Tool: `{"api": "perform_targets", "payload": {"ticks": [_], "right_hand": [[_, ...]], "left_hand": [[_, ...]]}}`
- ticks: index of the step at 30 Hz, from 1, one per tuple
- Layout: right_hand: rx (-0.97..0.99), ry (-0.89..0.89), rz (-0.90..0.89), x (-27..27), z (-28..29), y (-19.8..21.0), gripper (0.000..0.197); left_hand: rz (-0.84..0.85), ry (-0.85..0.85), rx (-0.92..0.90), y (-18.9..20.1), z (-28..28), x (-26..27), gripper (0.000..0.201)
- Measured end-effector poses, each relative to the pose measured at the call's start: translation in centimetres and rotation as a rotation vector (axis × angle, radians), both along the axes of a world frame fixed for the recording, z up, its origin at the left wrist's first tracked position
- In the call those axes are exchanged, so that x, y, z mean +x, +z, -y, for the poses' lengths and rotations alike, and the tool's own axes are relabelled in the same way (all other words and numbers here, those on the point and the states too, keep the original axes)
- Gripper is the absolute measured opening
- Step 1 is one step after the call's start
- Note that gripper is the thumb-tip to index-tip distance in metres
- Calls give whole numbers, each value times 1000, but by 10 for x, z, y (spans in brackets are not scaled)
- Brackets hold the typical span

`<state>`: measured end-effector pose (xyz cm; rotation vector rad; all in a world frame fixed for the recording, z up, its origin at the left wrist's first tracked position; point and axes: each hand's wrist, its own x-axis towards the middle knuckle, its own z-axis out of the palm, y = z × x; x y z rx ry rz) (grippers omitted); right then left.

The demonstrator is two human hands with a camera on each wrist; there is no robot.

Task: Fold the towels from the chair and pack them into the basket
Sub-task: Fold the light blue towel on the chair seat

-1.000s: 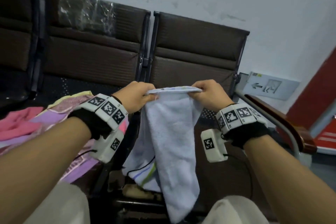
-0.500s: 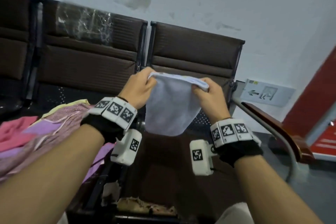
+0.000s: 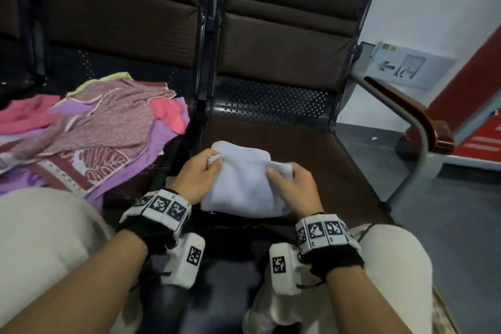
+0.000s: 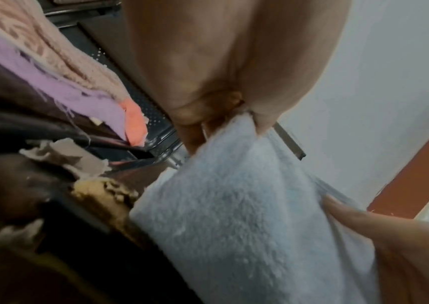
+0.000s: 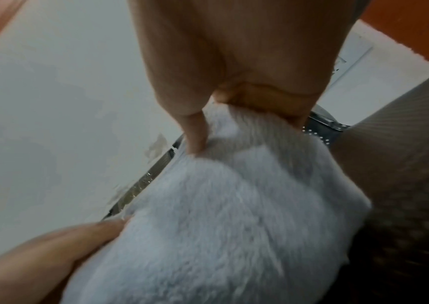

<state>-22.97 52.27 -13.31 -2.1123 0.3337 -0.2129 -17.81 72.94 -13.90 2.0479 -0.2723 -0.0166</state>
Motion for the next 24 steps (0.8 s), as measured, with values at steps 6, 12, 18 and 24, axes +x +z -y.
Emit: {"api": "perform_targets", "payload": {"ticks": [6, 12, 18, 24], "right_hand": [[-92, 91, -230, 20, 13, -17, 36], [-119, 32, -142, 85, 27, -15, 19], [-215, 61, -315, 127, 28, -25, 26], [-522, 328, -183, 112, 20, -23, 36]], "left_hand": [[-3, 52, -85, -7, 15, 40, 12], [-133, 44, -155, -9, 21, 108, 31], [-240, -23, 12, -29, 16, 148, 59], [-220, -109, 279, -49, 7, 141, 73]]}}
